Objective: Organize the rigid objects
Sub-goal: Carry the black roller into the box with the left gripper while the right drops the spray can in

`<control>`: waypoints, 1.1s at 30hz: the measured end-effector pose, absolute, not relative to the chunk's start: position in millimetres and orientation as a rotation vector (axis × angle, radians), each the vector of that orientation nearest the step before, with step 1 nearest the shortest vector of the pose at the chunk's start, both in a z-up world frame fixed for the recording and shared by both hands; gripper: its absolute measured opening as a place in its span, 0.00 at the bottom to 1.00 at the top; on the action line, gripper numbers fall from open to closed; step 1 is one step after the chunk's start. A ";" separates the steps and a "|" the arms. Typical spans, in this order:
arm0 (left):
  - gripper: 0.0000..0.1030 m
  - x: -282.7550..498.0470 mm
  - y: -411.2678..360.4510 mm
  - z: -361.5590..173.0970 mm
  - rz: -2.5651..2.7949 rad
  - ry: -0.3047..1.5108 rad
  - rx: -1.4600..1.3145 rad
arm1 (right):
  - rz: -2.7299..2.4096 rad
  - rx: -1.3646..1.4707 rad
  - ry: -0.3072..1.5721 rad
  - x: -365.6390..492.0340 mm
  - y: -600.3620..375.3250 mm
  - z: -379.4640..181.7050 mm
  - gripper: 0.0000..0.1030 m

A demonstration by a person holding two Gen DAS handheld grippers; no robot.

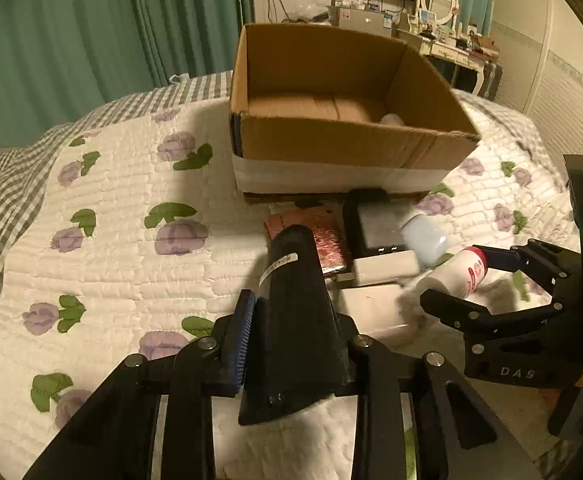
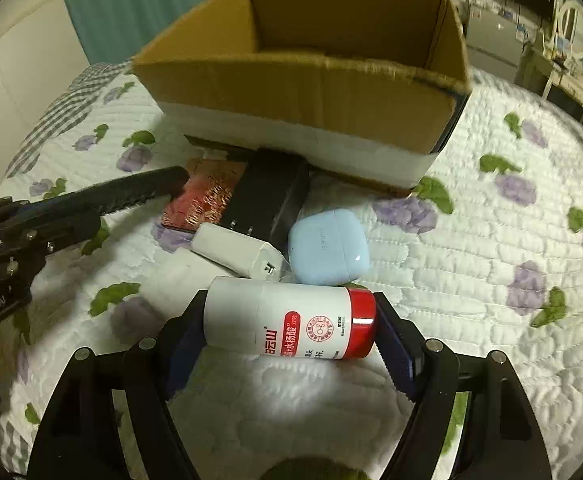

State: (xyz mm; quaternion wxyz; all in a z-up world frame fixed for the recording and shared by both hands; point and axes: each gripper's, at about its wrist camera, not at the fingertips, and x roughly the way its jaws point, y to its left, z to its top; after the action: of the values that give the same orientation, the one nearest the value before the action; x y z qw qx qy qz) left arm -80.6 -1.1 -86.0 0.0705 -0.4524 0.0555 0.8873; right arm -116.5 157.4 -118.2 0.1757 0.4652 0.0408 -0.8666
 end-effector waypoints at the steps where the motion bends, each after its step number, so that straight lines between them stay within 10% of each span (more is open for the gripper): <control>1: 0.20 -79.2 0.2 -83.3 2.666 0.161 -1.353 | -2.468 1.294 0.121 -112.9 157.3 -111.3 0.75; 22: 0.18 -121.9 45.4 48.6 2.775 0.263 -0.959 | -2.668 0.885 0.167 -154.3 180.2 34.2 0.75; 33: 0.18 -224.9 57.6 -16.5 2.749 0.340 -1.131 | -2.651 0.973 0.139 -268.6 175.9 -5.5 0.75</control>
State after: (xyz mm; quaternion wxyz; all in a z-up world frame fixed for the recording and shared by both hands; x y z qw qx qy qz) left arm -224.9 57.6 -16.5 0.0746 -0.3770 0.1133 0.9162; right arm -268.6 175.9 -5.5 0.1567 0.3400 0.0486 -0.9260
